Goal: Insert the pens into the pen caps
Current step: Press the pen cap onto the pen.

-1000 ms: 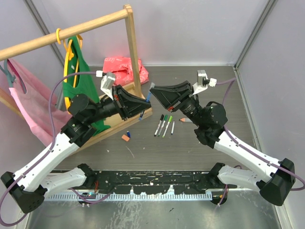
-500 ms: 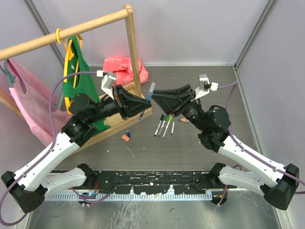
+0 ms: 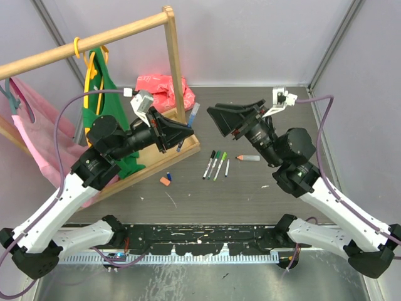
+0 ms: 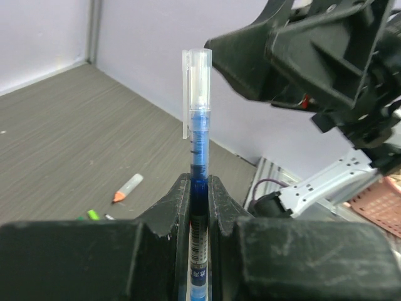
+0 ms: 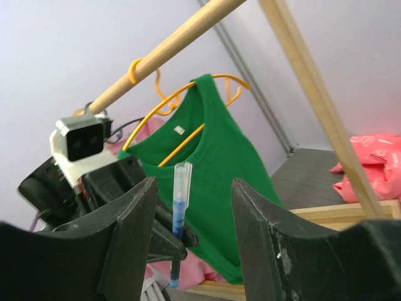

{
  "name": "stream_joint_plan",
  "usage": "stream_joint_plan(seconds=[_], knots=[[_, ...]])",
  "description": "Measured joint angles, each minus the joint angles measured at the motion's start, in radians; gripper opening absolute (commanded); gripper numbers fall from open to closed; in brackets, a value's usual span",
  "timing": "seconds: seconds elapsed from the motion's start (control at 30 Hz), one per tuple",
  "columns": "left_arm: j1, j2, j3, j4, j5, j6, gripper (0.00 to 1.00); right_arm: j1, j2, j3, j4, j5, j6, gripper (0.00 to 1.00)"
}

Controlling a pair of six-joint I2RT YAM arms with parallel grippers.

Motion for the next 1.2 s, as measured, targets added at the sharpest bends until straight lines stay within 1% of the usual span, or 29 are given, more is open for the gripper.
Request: stream_joint_plan(seconds=[0.17,0.37,0.6,0.77,0.9,1.03,1.2], knots=[[-0.008,0.007,0.02,-0.085,-0.062,0.064,0.0,0.0,0.065,0.121,-0.132,0.075,-0.002,0.57],[-0.021,0.029,0.02,-0.139,-0.093,0.091,0.0,0.0,0.152,0.201,-0.234,0.094,0.012,0.57],[-0.026,0.034,0.02,-0.147,-0.106,0.108,0.0,0.0,0.204,0.22,-0.303,0.092,0.048,0.56],[-0.027,0.035,0.02,-0.147,-0.115,0.108,0.0,0.0,0.217,0.221,-0.321,0.066,0.069,0.55],[-0.03,0.042,0.02,-0.147,-0.122,0.108,0.0,0.0,0.224,0.222,-0.326,0.037,0.077,0.48],[-0.03,0.051,0.02,-0.148,-0.125,0.108,0.0,0.0,0.227,0.222,-0.325,0.018,0.09,0.37],[-0.033,0.053,0.02,-0.148,-0.129,0.108,0.0,0.0,0.229,0.222,-0.325,0.003,0.097,0.25]])
